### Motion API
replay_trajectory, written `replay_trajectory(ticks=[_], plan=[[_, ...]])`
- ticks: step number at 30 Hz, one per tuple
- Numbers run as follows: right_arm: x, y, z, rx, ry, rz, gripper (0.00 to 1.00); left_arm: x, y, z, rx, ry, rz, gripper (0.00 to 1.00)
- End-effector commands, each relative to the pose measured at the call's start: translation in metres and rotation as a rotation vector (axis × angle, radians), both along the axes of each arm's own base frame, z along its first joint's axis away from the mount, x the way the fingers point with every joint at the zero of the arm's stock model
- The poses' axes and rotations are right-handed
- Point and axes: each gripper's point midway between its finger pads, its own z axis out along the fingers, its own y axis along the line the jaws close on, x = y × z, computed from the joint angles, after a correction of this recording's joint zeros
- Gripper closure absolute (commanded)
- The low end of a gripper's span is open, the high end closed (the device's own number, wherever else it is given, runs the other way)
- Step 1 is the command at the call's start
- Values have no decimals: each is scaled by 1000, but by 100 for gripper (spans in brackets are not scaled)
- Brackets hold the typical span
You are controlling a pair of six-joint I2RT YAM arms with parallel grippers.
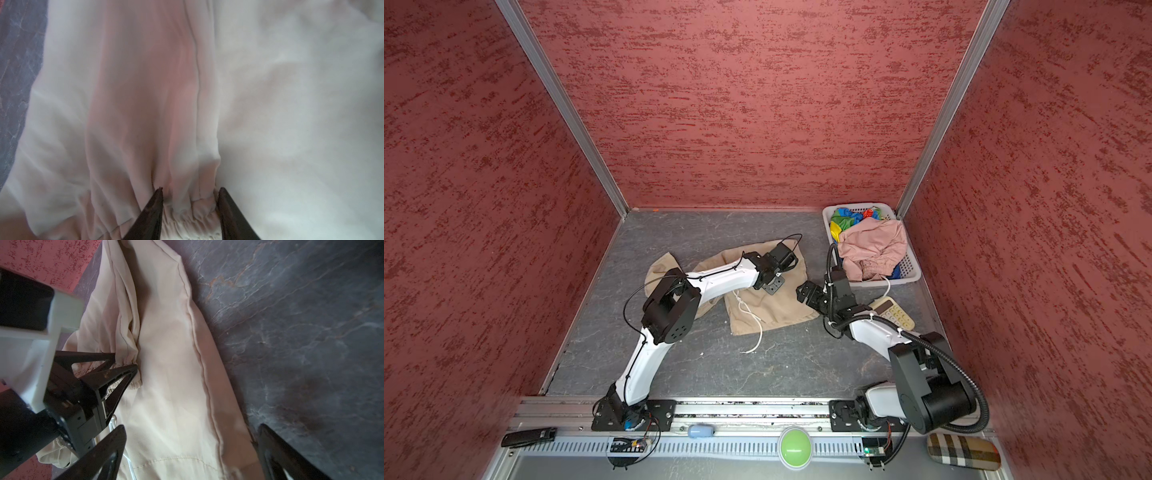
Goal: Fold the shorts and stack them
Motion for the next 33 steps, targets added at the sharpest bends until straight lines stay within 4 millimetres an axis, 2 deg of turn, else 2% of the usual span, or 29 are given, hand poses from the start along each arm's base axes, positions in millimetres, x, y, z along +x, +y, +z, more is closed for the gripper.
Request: replay_trajectory(ticks=[1, 5, 8, 12, 15, 18, 19, 26, 30, 33], plan=[[1, -1, 0, 1, -12, 0, 1, -12, 5, -16, 62, 29, -11, 56], [0, -1, -2, 3, -9, 1, 1, -16, 3, -11, 92, 2, -12, 54], [0, -2, -3, 10, -9, -3, 1, -14, 5, 4, 132, -68, 2, 48], [-3, -2, -5, 23, -8, -7, 1, -22, 2, 17, 134, -98, 7, 51], [-3, -1, -6, 36, -7, -8, 1, -27, 2, 5, 133, -75, 15, 56], [-4, -1, -6, 42, -7, -7, 1, -27, 5, -7, 160, -54, 22, 68], [-5, -2, -6, 39, -6, -7, 1, -27, 6, -9, 168, -55, 26, 69], [-7, -3, -6, 48, -9, -11, 1, -15, 11, -14, 156, -60, 54, 69], [-8, -3, -4, 49, -13, -10, 1, -14, 9, -21, 165, -45, 48, 64], [-9, -4, -4, 48, -16, -12, 1, -14, 9, -27, 161, -31, 46, 66]])
